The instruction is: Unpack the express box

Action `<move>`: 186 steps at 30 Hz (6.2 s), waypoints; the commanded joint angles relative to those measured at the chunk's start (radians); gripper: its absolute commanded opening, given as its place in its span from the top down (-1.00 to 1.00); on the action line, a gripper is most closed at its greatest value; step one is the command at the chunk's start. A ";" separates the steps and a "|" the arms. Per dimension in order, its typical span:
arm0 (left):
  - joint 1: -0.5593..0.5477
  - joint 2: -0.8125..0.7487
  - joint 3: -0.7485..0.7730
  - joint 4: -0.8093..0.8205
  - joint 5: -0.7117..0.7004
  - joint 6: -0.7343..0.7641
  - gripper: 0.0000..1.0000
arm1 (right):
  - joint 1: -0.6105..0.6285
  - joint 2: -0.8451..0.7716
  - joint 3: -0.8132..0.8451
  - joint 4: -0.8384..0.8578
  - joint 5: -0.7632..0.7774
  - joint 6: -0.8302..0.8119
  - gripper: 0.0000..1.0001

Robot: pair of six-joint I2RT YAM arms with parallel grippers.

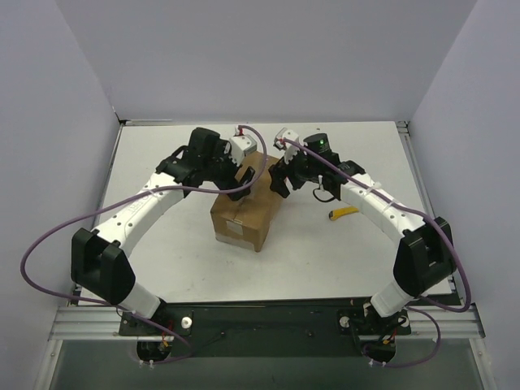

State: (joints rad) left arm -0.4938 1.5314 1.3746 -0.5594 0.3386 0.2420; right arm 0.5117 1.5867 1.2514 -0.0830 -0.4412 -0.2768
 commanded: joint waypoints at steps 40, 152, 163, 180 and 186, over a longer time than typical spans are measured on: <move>0.047 0.015 0.086 -0.060 -0.306 0.105 -0.27 | 0.030 -0.027 -0.230 -0.081 0.058 0.027 -0.45; 0.359 0.202 0.009 0.340 0.695 -0.656 0.26 | 0.017 0.032 -0.178 -0.139 0.056 0.021 -0.48; 0.422 0.357 -0.305 1.166 0.915 -1.339 0.47 | 0.019 0.016 -0.044 -0.205 -0.008 -0.085 -0.48; 0.411 0.227 -0.214 0.978 0.818 -1.226 0.59 | 0.165 0.326 0.594 -0.303 -0.012 -0.039 -0.46; 0.414 0.184 -0.180 0.799 0.754 -1.086 0.62 | 0.209 0.404 0.694 -0.460 0.111 -0.048 -0.46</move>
State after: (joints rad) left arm -0.0822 1.7988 1.1252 0.3187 1.1374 -0.9501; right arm 0.7067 1.9900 1.9091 -0.4129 -0.4232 -0.3336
